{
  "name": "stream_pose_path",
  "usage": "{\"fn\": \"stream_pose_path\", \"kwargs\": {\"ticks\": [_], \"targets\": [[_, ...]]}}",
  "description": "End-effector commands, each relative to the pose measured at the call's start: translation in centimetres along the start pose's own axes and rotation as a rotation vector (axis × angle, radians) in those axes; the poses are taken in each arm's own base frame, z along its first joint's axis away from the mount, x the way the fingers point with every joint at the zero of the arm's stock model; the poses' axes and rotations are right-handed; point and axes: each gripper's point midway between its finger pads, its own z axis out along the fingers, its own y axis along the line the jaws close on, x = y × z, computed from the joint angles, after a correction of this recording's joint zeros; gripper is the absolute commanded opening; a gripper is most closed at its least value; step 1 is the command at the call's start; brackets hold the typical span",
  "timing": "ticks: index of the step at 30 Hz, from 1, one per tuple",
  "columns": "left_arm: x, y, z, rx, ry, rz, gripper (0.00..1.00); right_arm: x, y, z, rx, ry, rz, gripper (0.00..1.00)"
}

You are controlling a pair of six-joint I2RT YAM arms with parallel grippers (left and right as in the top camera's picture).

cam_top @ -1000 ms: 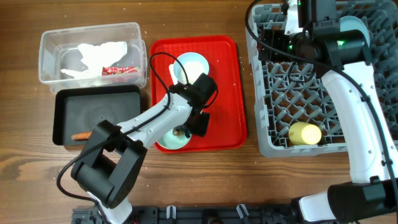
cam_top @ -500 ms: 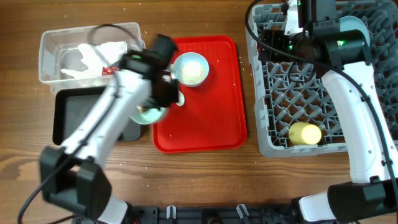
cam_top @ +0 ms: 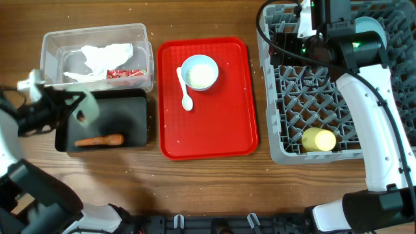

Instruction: Sort waste into correct bins and load items into the dishwasher rack

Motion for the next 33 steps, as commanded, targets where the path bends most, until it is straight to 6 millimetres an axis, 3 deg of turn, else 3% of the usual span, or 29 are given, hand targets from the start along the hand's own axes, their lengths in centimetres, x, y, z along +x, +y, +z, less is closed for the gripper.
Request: {"fn": "stream_pose_path", "kwargs": {"ticks": [1, 3, 6, 11, 13, 15, 18, 22, 25, 27, 30, 33], "targets": [[-0.5, 1.2, -0.9, 0.176, -0.071, -0.066, 0.04, 0.0, 0.1, 0.1, -0.002, 0.001, 0.013, 0.88], [-0.9, 1.7, -0.5, 0.271, -0.076, -0.119, 0.04, 0.0, 0.1, 0.1, -0.002, 0.002, 0.013, 0.87], [-1.6, 0.9, -0.5, 0.421, -0.085, -0.183, 0.04, 0.1, 0.0, 0.1, -0.001, 0.007, 0.013, 0.87], [-2.0, -0.4, -1.3, 0.520, -0.064, -0.343, 0.04, 0.2, 0.0, 0.1, 0.001, 0.012, 0.012, 0.88], [-1.9, 0.3, -1.0, 0.480, -0.063, -0.340, 0.04, 0.3, 0.0, 0.1, 0.002, 0.017, 0.013, 0.88], [-1.7, 2.6, -1.2, 0.369, -0.078, -0.364, 0.04, 0.4, 0.0, 0.1, 0.002, 0.019, 0.012, 0.88], [-2.2, 2.5, -3.1, 0.433, -0.122, -0.429, 0.04, 0.4, 0.0, 0.1, 0.002, 0.019, 0.013, 0.88], [-2.2, 5.7, -3.1, 0.273, -0.150, -0.389, 0.04, 0.4, 0.0, 0.1, 0.002, 0.019, 0.014, 0.87], [-2.1, 5.6, -3.1, 0.263, -0.146, -0.390, 0.04, 0.4, 0.0, 0.1, 0.002, 0.018, 0.015, 0.87], [-2.5, 3.8, -3.5, 0.257, -0.153, -0.328, 0.04, 0.4, 0.0, 0.1, 0.002, 0.018, 0.015, 0.87], [-2.5, -2.3, -4.4, 0.179, -0.171, -0.093, 0.04, 0.5, 0.0, 0.1, 0.003, 0.025, 0.017, 0.87], [0.0, -7.4, -2.5, -0.039, -0.146, 0.118, 0.04, 0.5, 0.0, 0.1, 0.003, 0.025, 0.016, 0.87]]}}
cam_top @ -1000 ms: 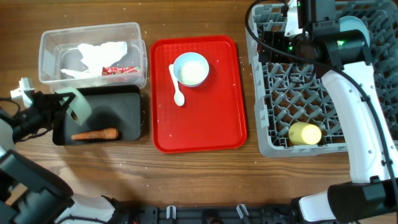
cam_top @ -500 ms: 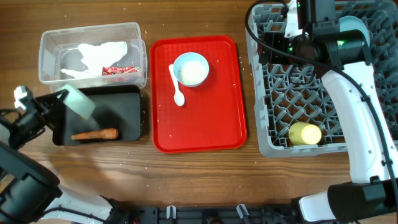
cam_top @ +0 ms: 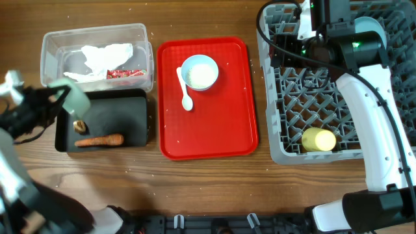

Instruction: Sort waste into correct bins and load items into the dishwasher rack

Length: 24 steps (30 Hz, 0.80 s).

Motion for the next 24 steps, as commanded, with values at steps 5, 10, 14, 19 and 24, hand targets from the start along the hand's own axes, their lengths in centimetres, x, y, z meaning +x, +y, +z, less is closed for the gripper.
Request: {"fn": "stream_pose_path", "kwargs": {"ticks": [5, 10, 14, 19, 24], "targets": [[11.2, -7.5, 8.4, -0.411, 0.194, 0.475, 0.04, 0.2, 0.0, 0.1, 0.000, 0.010, 0.010, 0.87], [17.8, -6.6, 13.6, -0.580, 0.314, 0.606, 0.04, -0.7, 0.2, -0.5, -0.005, -0.020, 0.015, 0.86], [19.7, -4.8, 15.5, -0.633, 0.388, 0.601, 0.04, -2.4, -1.2, -3.2, 0.006, -0.100, 0.049, 0.86], [19.9, -4.4, 15.8, -0.643, 0.402, 0.600, 0.04, -2.4, -4.9, -5.5, 0.059, -0.129, 0.127, 0.86], [22.5, -4.1, 17.2, -0.636, 0.470, 0.644, 0.04, -2.1, -6.5, -5.7, 0.086, -0.119, 0.161, 0.86]]}}
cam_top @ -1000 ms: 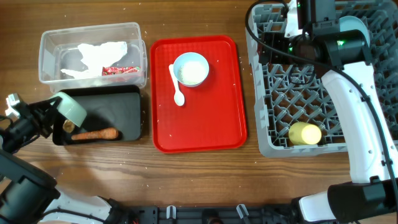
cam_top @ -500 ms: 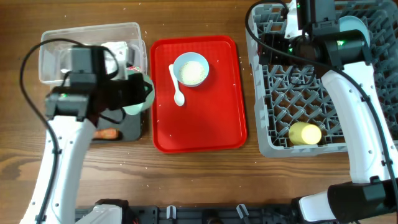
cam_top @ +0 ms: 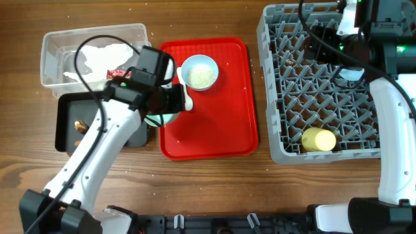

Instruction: Sort waste into correct bins and load items into the dishwasher rack

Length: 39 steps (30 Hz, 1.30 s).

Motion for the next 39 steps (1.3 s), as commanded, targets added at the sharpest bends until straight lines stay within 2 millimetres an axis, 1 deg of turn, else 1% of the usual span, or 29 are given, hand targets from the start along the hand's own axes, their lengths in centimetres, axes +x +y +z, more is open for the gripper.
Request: {"fn": "stream_pose_path", "kwargs": {"ticks": [1, 5, 9, 11, 12, 15, 18, 19, 21, 22, 24, 25, 26, 27, 28, 29, 30, 31, 32, 33, 35, 36, 37, 38, 39], "targets": [[1.0, -1.3, 1.7, -0.012, 0.041, 0.041, 0.04, -0.7, 0.0, -1.4, 0.000, -0.037, 0.012, 0.86], [1.4, -1.7, 2.0, -0.031, 0.045, 0.040, 0.04, -0.6, -0.7, -1.4, 0.035, -0.035, 0.015, 0.86], [2.2, -1.3, 2.1, -0.047, 0.077, 0.037, 0.04, -0.8, -1.1, -1.5, 0.043, -0.042, 0.034, 0.86], [3.1, -0.9, 2.8, -0.075, 0.100, 0.035, 0.04, -0.9, -1.9, -1.5, 0.059, -0.045, 0.055, 0.86], [3.5, -0.7, 3.1, -0.089, 0.107, 0.029, 0.04, -0.9, -1.9, -1.5, 0.060, -0.045, 0.054, 0.86], [5.1, -1.3, 4.6, -0.097, 0.147, 0.063, 0.04, -0.9, -1.8, -1.5, 0.059, -0.045, 0.054, 0.86], [5.8, -2.1, 6.4, -0.118, 0.168, 0.111, 0.04, -0.9, -1.9, -1.5, 0.059, -0.043, 0.055, 0.86], [6.5, -2.6, 7.6, -0.125, 0.190, 0.135, 0.04, -0.8, -1.9, -1.5, 0.060, -0.042, 0.055, 0.86], [7.7, -2.9, 9.2, -0.144, 0.236, 0.162, 0.04, -0.8, -1.9, -1.5, 0.060, -0.042, 0.055, 0.86], [8.0, -2.8, 9.6, -0.151, 0.249, 0.167, 0.07, -0.9, -1.9, -1.5, 0.060, -0.042, 0.055, 0.86], [8.3, -2.8, 9.7, -0.155, 0.259, 0.171, 0.36, -0.9, -1.9, -1.5, 0.059, -0.043, 0.054, 0.87], [8.3, -2.8, 9.6, -0.155, 0.259, 0.170, 0.47, -0.9, -1.9, -1.5, 0.059, -0.045, 0.054, 0.86], [8.2, -2.9, 9.3, -0.156, 0.260, 0.170, 0.55, -0.9, -1.8, -1.5, 0.059, -0.045, 0.054, 0.86], [7.8, -3.2, 9.0, -0.152, 0.254, 0.174, 0.58, -1.0, -1.8, -1.5, 0.059, -0.046, 0.054, 0.87], [6.8, -3.9, 8.4, -0.144, 0.232, 0.184, 0.63, -1.0, -1.8, -1.5, 0.058, -0.048, 0.054, 0.86], [4.7, -4.7, 7.6, -0.150, 0.164, 0.193, 0.66, -1.0, -1.8, -1.5, 0.058, -0.049, 0.054, 0.86], [3.2, -5.1, 7.1, -0.157, 0.115, 0.215, 0.69, -1.0, -1.8, -1.5, 0.058, -0.050, 0.054, 0.87], [0.5, -6.1, 6.2, -0.161, 0.020, 0.293, 0.76, -1.1, -1.8, -1.5, 0.058, -0.050, 0.054, 0.87], [-0.9, -6.6, 6.0, -0.157, -0.035, 0.339, 0.80, -1.1, -1.8, -1.5, 0.058, -0.051, 0.054, 0.87], [-1.7, -6.8, 6.1, -0.146, -0.061, 0.363, 0.80, -1.0, -1.8, -1.5, 0.058, -0.050, 0.054, 0.86], [-4.3, -7.2, 6.7, -0.129, -0.144, 0.427, 0.80, -1.0, -1.8, -1.5, 0.058, -0.046, 0.055, 0.86], [-5.1, -7.2, 7.1, -0.127, -0.165, 0.442, 0.80, -0.9, -1.8, -1.5, 0.059, -0.045, 0.055, 0.87], [-6.2, -6.9, 8.0, -0.127, -0.190, 0.462, 0.80, -0.9, -1.8, -1.5, 0.059, -0.044, 0.055, 0.87], [-7.1, -6.7, 9.5, -0.133, -0.202, 0.509, 0.79, -0.8, -1.9, -1.5, 0.059, -0.042, 0.055, 0.86], [-7.4, -6.6, 11.0, -0.140, -0.199, 0.557, 0.79, -0.8, -1.9, -1.5, 0.060, -0.039, 0.054, 0.87]]}}
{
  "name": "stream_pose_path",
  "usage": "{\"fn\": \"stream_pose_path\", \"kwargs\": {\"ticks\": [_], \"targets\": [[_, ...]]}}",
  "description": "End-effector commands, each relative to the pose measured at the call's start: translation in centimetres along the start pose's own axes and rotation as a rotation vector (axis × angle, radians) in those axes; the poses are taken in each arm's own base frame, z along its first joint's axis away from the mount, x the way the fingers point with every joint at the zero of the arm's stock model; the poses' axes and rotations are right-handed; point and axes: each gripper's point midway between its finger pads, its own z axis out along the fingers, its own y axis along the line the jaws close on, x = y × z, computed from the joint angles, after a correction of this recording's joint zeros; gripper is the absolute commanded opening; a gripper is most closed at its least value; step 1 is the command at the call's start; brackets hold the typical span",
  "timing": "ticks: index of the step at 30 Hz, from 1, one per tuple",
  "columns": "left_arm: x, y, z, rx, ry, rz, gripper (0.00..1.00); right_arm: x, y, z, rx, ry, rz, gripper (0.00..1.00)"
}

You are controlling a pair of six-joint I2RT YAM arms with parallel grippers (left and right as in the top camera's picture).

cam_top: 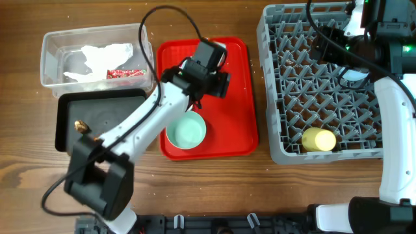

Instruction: Sort waste into correct bins and load items into the dishwasher rack

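Note:
A pale green cup (186,130) stands upright on the red tray (237,123), near its front left, with nothing holding it. My left arm reaches across the tray. Its gripper (218,81) is over the tray's back part, and its body hides the fingers and whatever lies beneath. The grey dishwasher rack (292,97) on the right holds a yellow cup (318,138) at the front and a white item (354,75) further back. My right gripper (367,16) hangs over the rack's back right, its fingers hidden.
A clear bin (52,45) at the back left holds white paper (104,55) and a red wrapper (123,73). In front of it is a black bin (65,110) with a small brown scrap (80,125); my left arm crosses its right side.
The green cup was in my left gripper at the tray's left edge. Now it stands free on the tray's front, and the gripper is over the tray's back, where the white bowl and spoon lay.
My left gripper first held the green cup tilted over the black bin beside a carrot. A brown scrap then lay in the bin. Then the cup was at the tray, and now it stands there, let go. My right arm moved from the rack's back left to its back right.

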Motion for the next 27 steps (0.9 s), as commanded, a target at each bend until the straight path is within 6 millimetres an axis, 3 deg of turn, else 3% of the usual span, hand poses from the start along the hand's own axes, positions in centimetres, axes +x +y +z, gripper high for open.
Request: {"fn": "stream_pose_path", "kwargs": {"ticks": [1, 5, 11, 14, 17, 19, 23, 27], "targets": [[1.0, 0.8, 4.6, -0.029, 0.036, 0.169, 0.79, -0.8, 0.0, -1.4, 0.005, -0.043, 0.012, 0.87], [3.0, 0.9, 7.7, -0.034, 0.094, 0.181, 0.75, -0.8, 0.0, -1.4, 0.005, -0.043, 0.011, 0.86], [3.1, 1.2, 8.9, -0.058, 0.086, 0.197, 0.68, 0.1, -0.2, -1.6, 0.012, -0.012, 0.013, 0.79], [3.2, 1.3, 9.2, -0.061, 0.087, 0.207, 0.66, 0.1, -0.1, -4.0, 0.001, -0.062, 0.010, 0.78], [3.2, 1.5, 9.2, -0.070, 0.088, 0.228, 0.65, -0.4, -0.7, -8.7, 0.024, -0.197, 0.012, 0.79], [3.2, 1.8, 9.3, -0.090, 0.091, 0.235, 0.65, -0.6, -1.5, -10.4, 0.061, -0.253, 0.018, 0.79], [5.0, 2.1, 10.1, -0.094, 0.151, 0.242, 0.60, -0.5, -1.9, -10.8, 0.083, -0.264, 0.022, 0.80], [5.4, 2.3, 10.1, -0.106, 0.169, 0.245, 0.40, -0.8, -1.8, -10.8, 0.080, -0.274, 0.023, 0.80]]}}
